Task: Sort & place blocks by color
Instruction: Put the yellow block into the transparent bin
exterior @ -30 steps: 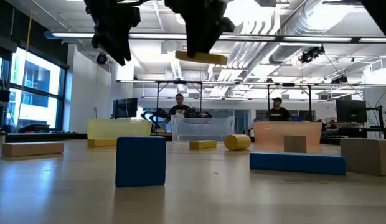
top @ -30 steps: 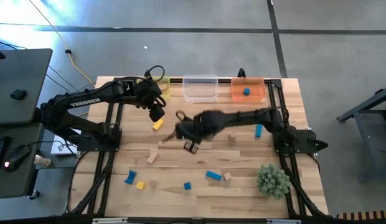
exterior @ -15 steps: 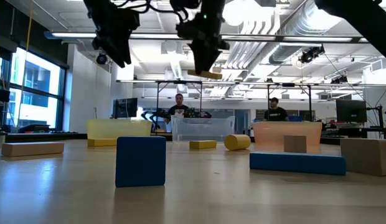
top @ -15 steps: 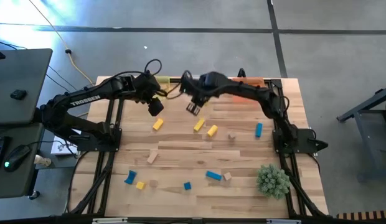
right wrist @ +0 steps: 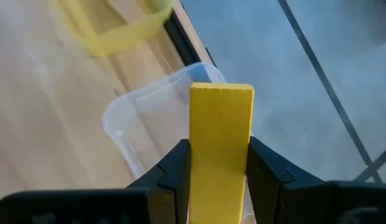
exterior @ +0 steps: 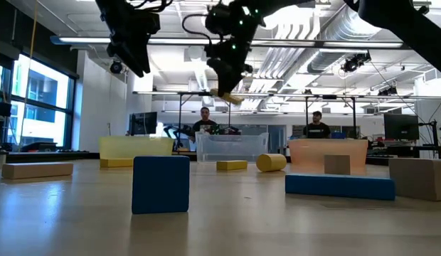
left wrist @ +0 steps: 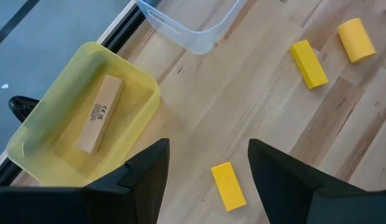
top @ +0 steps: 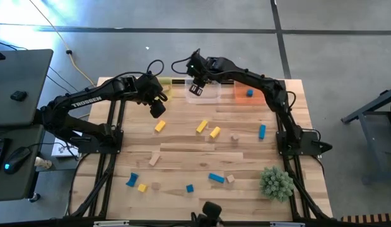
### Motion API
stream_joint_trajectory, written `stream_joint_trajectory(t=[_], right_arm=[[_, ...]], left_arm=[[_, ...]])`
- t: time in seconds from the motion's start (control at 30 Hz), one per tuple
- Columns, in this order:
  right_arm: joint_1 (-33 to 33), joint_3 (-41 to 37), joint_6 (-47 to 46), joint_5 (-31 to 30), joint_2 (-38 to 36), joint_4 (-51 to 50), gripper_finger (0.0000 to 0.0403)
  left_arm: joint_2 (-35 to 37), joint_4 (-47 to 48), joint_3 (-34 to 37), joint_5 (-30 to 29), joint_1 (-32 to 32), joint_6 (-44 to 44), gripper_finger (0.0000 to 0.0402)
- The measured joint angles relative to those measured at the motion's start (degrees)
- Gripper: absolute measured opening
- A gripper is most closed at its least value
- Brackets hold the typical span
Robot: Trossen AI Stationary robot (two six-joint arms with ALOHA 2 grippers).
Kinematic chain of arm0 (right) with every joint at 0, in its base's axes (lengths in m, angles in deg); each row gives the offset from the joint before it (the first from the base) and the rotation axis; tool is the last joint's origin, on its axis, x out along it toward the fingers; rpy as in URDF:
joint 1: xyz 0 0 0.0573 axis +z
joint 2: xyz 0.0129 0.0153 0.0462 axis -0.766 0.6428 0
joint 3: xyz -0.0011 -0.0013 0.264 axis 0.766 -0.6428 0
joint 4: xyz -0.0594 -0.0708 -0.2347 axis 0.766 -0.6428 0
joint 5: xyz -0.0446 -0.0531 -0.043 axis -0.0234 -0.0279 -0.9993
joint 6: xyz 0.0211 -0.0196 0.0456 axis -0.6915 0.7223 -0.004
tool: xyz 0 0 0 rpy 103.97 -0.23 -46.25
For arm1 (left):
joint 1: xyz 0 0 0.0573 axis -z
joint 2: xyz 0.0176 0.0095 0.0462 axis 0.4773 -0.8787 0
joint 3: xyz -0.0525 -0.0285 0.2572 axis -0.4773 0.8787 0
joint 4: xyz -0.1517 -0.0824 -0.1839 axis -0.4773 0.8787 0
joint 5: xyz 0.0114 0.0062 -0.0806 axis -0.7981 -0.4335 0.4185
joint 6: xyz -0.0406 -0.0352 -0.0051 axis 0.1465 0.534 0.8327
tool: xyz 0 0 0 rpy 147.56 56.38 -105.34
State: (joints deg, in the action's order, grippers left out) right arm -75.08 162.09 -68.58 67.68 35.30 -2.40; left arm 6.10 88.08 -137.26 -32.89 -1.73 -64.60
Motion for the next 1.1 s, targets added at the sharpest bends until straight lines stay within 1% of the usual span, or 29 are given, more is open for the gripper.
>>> stream_joint_trajectory(t=[0.1, 0.27, 0.4, 0.47, 0.6, 0.73, 0.93, 1.03, 1.1], right_arm=[[-1.3, -3.3, 2.4, 0.9, 0.0, 3.0, 0.0096], [-3.6, -10.0, 4.7, 7.6, 0.0, 7.1, 0.0096], [-5.1, -15.6, 6.4, 10.7, 0.0, 10.2, 0.0096], [-5.8, -17.5, 7.8, 11.2, 0.0, 10.1, 0.0096], [-6.9, -20.1, 9.1, 14.0, 0.0, 11.7, 0.0096], [-8.0, -22.5, 9.6, 13.7, 0.0, 13.7, 0.0096], [-9.3, -23.3, 10.1, 13.1, 0.0, 14.8, 0.0098], [-9.6, -23.3, 10.1, 13.2, 0.0, 15.0, 0.012], [-9.6, -23.3, 10.1, 13.2, 0.0, 14.9, 0.0135]], left_arm=[[0.0, 0.0, 0.0, 0.4, 0.0, 0.8, 0.0209], [0.0, 0.0, 0.0, 0.4, 0.0, 2.0, 0.0209], [0.0, 0.0, 0.0, 0.4, 0.0, 6.0, 0.0209], [0.0, -0.1, 0.0, 0.3, 0.0, 8.4, 0.0209], [0.0, -0.7, 0.0, 0.4, 0.1, 13.6, 0.0209], [0.0, -1.4, 0.0, 0.4, 0.6, 17.7, 0.0209], [0.0, -2.4, 0.0, 0.5, 2.3, 23.3, 0.0209], [0.0, -2.4, 0.0, 1.1, 3.5, 24.9, 0.0209], [0.0, -2.4, 0.0, 3.4, 3.9, 25.2, 0.0209]])
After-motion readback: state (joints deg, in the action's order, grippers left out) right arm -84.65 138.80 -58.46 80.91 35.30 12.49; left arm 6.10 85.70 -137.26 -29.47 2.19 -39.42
